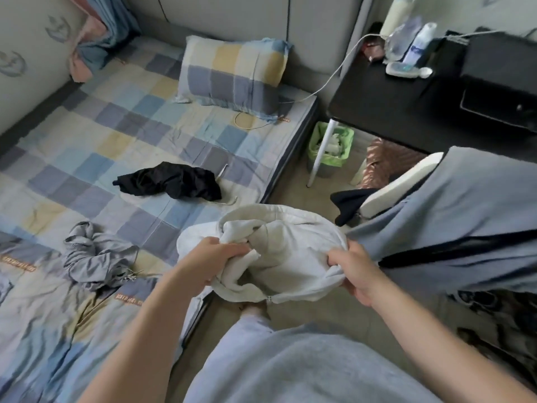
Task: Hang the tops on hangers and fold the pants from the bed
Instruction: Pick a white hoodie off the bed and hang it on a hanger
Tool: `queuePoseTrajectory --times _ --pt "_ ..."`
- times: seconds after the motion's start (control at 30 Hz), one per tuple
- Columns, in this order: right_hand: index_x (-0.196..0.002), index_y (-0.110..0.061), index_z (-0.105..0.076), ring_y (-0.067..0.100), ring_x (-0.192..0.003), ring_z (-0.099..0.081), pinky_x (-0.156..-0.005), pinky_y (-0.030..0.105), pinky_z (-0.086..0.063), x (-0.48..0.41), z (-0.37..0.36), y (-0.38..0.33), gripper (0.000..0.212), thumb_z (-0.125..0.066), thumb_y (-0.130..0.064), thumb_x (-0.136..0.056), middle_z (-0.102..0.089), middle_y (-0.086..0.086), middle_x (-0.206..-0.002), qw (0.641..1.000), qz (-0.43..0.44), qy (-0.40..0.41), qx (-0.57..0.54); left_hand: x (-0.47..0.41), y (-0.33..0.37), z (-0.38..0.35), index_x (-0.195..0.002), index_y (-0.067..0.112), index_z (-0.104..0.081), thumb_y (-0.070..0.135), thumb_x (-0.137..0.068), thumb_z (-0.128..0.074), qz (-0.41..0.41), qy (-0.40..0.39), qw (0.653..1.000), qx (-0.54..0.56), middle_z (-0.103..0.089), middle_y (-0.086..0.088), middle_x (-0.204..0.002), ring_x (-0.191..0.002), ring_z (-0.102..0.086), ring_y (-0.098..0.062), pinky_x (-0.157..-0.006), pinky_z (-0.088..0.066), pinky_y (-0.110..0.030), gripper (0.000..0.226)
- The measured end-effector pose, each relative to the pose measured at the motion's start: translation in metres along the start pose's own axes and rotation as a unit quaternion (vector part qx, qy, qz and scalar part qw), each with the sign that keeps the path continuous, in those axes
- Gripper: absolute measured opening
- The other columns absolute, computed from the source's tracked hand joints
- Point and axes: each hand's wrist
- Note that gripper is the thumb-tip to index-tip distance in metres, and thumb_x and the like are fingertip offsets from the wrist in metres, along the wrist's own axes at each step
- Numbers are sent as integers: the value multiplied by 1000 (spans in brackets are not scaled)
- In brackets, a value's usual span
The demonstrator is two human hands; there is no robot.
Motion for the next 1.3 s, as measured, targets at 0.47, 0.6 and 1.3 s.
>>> queuePoseTrajectory --times 0.47,0.6,1.3 --pt "-90 7 -70 35 -78 -69 -66 39 -54 183 231 53 32 -65 -19 -72 -68 25 -84 923 228 213 -223 102 98 -252 -103 14 -75 40 -79 -77 -202 -201 952 -109 -78 -7 -101 -96 -75 -25 -94 -56 -49 35" --pt "-72 -19 -79 19 -67 -72 -53 27 -54 219 286 50 12 -68 -23 -69 -72 4 -68 859 284 341 -254 122 136 -327 -108 14 -74 43 -84 -73 -259 -290 904 -177 -77 -5 -104 -100 -73 -24 -97 -55 -47 38" --pt "-67 -21 -67 11 -69 -65 -61 26 -52 389 528 -121 11 -66 -24 -78 -65 -6 -68 422 454 745 -246 268 443 -688 -100 11 -75 31 -100 -60 -488 -592 618 -171 -77 -10 -99 -93 -75 -23 -96 -56 -46 26"
Point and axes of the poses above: each hand's wrist, its own x-axis away from the middle knuckle, its own z-axis out of the back of the hand, y = z × x
